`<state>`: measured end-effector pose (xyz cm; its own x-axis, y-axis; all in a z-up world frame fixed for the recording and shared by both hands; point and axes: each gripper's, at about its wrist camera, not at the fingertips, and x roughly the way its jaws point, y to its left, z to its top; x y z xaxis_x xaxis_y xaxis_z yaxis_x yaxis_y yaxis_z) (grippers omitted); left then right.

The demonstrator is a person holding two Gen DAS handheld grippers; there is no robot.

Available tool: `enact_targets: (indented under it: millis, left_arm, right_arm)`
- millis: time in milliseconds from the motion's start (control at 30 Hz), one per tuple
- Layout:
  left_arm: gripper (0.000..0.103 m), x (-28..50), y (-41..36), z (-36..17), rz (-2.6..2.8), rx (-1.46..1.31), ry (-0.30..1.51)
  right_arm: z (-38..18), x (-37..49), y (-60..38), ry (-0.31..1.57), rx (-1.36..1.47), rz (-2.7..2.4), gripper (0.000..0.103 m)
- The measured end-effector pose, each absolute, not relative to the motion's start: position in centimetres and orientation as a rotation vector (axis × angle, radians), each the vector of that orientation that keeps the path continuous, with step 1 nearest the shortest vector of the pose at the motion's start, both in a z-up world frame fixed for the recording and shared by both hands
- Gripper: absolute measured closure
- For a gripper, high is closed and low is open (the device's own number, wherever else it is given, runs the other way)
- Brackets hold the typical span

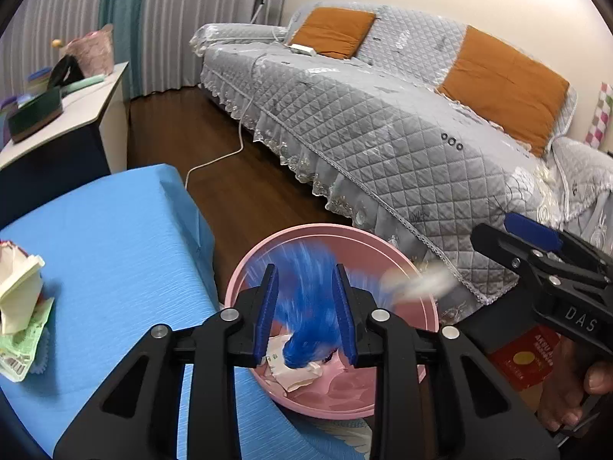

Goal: Collect trash
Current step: 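Carry the blue bag and tissue packet over the pink bin and release both, then move the left tool back to the table toward the black strap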

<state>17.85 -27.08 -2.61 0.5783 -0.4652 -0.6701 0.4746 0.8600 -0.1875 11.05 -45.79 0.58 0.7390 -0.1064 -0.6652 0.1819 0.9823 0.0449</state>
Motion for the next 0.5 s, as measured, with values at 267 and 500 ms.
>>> enact_targets:
  millis: [267,500]
  left_arm:
    - [0.074,17.8,-25.6,-1.7,-0.534,-0.008,0.764]
    - [0.074,17.4,-23.5,-0.7,-0.511,-0.018,0.734]
  right_arm:
    - [1.1,11.0,-45.3,0.706,0.117,-0.157,0.035]
    - [1.9,11.0,-43.3,0.683,0.105,-0.137,0.035]
